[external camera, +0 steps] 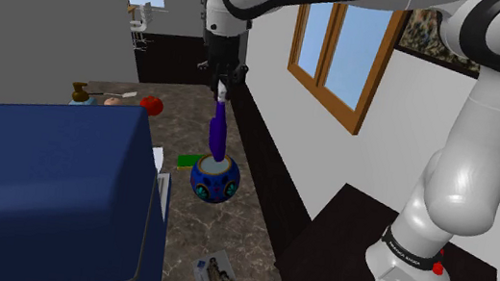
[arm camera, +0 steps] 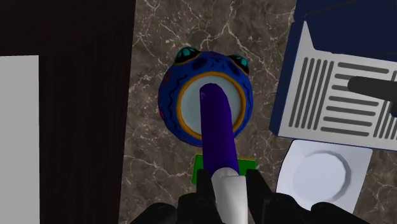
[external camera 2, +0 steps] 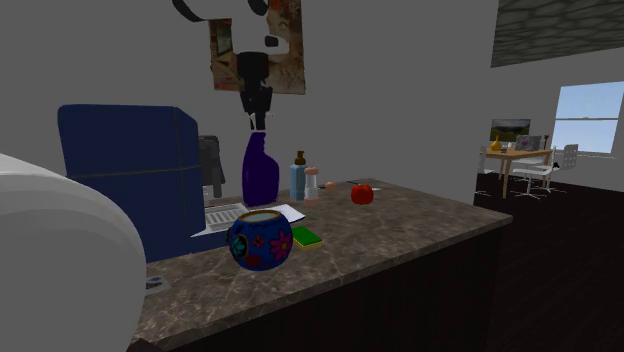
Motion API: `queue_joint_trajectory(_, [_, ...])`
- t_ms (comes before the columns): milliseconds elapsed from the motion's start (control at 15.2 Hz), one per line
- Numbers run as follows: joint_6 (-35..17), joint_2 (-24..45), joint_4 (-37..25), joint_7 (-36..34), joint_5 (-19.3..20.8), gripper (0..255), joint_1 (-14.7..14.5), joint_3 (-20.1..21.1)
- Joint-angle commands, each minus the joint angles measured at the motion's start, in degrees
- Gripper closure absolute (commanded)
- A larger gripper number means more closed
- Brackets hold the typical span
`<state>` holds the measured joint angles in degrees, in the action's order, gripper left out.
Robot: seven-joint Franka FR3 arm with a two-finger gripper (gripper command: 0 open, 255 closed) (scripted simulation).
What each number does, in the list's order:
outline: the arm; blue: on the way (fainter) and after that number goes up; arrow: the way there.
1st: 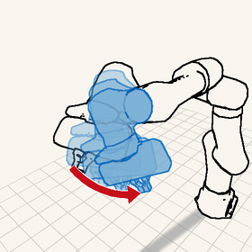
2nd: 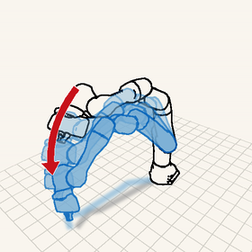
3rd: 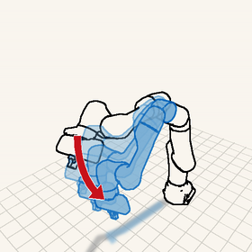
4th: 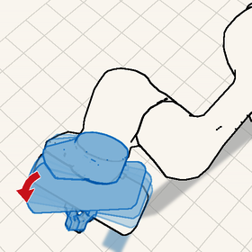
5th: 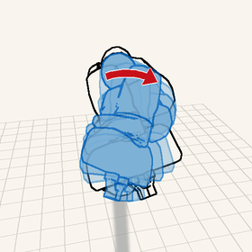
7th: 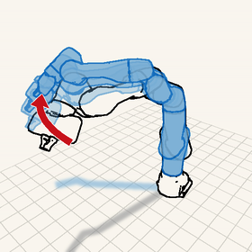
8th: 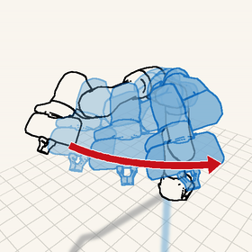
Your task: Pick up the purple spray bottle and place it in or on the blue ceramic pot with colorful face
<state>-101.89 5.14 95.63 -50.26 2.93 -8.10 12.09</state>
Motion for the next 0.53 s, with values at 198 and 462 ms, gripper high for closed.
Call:
queue_joint_trajectory(198, [-3.9, 0.2, 3.7, -0.3, 0.1, 255, 0.0, 0.0])
queue_joint_trajectory(462, [-3.9, 0.2, 3.7, -0.3, 0.1, 255, 0.0, 0.0])
